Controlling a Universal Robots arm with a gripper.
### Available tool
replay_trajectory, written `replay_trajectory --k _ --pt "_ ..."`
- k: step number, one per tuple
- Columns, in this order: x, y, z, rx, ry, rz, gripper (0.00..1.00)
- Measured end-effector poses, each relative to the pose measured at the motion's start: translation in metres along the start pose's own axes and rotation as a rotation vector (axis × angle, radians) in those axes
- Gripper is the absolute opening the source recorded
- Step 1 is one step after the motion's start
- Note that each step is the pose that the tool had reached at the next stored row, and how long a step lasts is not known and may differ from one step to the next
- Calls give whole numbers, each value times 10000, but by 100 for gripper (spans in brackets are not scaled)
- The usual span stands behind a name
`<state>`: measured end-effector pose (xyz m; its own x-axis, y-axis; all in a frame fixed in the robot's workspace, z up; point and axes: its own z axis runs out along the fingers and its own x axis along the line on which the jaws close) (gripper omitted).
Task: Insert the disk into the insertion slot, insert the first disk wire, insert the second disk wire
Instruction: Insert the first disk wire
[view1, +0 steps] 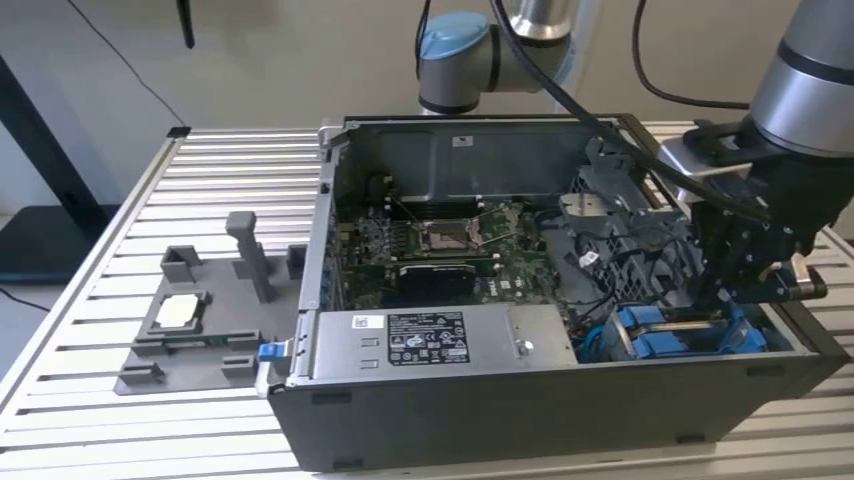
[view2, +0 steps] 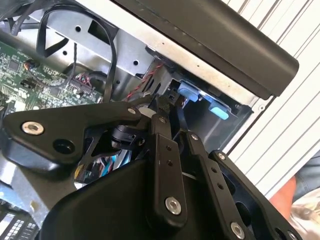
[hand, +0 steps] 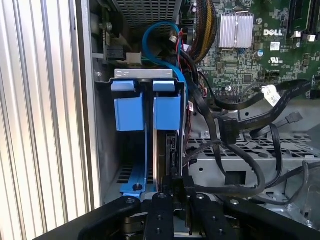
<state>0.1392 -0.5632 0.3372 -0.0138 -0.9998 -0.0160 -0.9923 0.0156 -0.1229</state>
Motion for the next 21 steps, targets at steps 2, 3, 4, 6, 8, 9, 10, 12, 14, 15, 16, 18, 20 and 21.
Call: replay_trajectory --k 2,3,4,6,8,9,10,12,14,15,16,18,20,21 --pt "1 5 6 3 10 0 19" --pt "0 8 8 5 18 -1 19" --pt "1 11 12 10 25 -2 19" --pt "1 19 29 22 36 -2 19" --pt "2 27 58 29 54 -4 19" --pt "2 31 72 32 66 -3 19" --pt "2 33 84 36 75 -5 19" --pt "2 34 93 37 68 -5 19" --pt "3 35 96 37 71 -5 19" --pt "3 35 96 38 75 -5 19" --pt "2 36 98 35 75 -4 19" --pt "2 37 101 39 79 -4 20" --pt "2 34 90 39 92 -7 27" --pt "3 32 68 37 87 -6 27"
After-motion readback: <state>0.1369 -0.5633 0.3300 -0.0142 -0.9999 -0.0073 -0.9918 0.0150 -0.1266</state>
